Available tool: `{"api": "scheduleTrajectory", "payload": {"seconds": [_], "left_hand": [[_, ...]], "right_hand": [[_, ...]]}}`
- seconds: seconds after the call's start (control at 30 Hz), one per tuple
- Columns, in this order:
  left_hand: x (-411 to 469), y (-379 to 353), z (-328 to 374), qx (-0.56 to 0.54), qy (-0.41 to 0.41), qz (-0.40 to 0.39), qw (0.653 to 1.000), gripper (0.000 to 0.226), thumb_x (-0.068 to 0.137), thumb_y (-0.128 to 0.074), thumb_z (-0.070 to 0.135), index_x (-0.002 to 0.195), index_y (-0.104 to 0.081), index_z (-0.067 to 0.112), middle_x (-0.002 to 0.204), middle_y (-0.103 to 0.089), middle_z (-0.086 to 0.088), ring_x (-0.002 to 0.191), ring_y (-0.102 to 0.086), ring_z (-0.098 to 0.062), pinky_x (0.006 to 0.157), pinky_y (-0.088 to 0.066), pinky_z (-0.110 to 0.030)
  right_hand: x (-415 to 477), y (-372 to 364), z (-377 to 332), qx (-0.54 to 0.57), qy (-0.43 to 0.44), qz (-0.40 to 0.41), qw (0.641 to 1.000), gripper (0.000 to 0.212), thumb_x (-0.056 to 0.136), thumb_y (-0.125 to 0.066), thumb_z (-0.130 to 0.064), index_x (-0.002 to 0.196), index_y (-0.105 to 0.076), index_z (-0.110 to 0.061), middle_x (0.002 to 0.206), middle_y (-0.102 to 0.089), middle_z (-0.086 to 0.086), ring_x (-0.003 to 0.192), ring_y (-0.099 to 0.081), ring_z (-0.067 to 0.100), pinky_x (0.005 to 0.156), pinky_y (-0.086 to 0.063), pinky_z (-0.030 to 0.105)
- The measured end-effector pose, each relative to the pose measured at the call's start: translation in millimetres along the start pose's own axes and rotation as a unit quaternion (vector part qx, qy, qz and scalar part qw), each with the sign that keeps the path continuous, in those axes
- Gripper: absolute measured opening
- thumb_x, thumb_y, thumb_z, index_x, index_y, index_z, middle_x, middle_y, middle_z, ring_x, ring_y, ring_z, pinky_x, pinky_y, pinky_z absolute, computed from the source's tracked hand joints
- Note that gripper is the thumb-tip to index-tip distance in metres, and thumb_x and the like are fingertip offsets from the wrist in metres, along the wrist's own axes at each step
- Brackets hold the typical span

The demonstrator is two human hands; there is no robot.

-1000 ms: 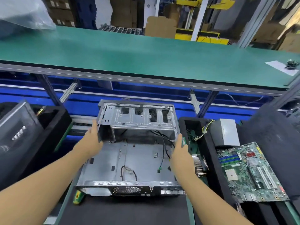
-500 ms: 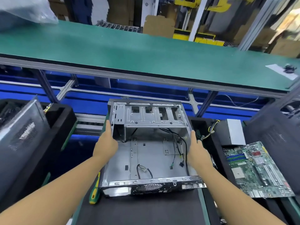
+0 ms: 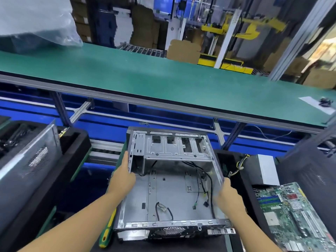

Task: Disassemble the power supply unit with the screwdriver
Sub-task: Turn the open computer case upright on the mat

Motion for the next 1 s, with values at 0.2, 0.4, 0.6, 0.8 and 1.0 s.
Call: {"api": "scheduleTrajectory", "payload": {"seconds": [0.2,0.4,0.6,0.8,1.0], "left_hand": [[23.2,1.1,18.7,0.074,-0.016,-0.035,0.997,0.088,0.092,-0.042,0.001,0.156,0.006,0.039,0.075,-0.055,-0.011,0.059,-0.049,-0.020,0.052,-0.040,-0.033],[56.8,-15.1,45.7,0.081,-0.053,-0.115,0.989,0.084,0.095,-0.039,0.005,0.156,0.004,0.044,0.091,-0.061,-0.013,0.058,-0.043,-0.019,0.050,-0.038,-0.032],[67.2,7.9,10.6,-0.137,-0.009,-0.163,0.977,0.069,0.101,-0.049,0.046,0.157,-0.010,0.039,0.141,-0.039,0.016,0.127,-0.045,-0.014,0.104,-0.037,-0.037],[19.2,8.5,-128.4,0.120,0.099,-0.129,0.979,0.017,0.087,-0.066,0.019,0.102,-0.062,0.012,0.106,-0.069,-0.009,0.092,-0.063,-0.022,0.083,-0.048,-0.033],[2.4,-10.0,-114.6,0.201,0.039,-0.166,0.965,0.024,0.078,-0.075,0.022,0.097,-0.068,0.008,0.098,-0.067,-0.008,0.090,-0.065,-0.023,0.080,-0.054,-0.037]], "right_hand": [[-21.2,-0.7,0.9,0.011,-0.020,0.017,1.000,0.033,0.094,-0.040,-0.002,0.127,-0.034,-0.005,0.089,-0.059,0.008,0.076,-0.051,0.028,0.066,-0.041,0.034],[-37.4,-3.6,7.6,0.036,-0.046,0.022,0.998,0.025,0.094,-0.038,0.002,0.119,-0.035,0.000,0.070,-0.042,-0.003,0.061,-0.045,0.016,0.057,-0.035,0.031],[-39.5,-5.2,11.9,0.059,-0.072,0.033,0.995,0.018,0.094,-0.040,0.001,0.110,-0.034,-0.003,0.065,-0.038,-0.002,0.053,-0.036,0.008,0.050,-0.030,0.026],[-39.4,-5.8,12.0,0.096,-0.086,0.069,0.989,0.018,0.092,-0.043,0.003,0.103,-0.031,-0.006,0.062,-0.042,0.001,0.050,-0.039,0.012,0.045,-0.024,0.026],[-37.0,-5.8,14.1,0.135,-0.112,0.052,0.983,0.017,0.090,-0.044,0.004,0.097,-0.032,-0.005,0.068,-0.043,0.005,0.056,-0.039,0.015,0.048,-0.025,0.028]]}}
Point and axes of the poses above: each hand's wrist, its own x-axis towards the middle knuckle, its own y-axis out of the back of the hand, z = x × y, the point moved 7 cm from there along x, towards the middle knuckle
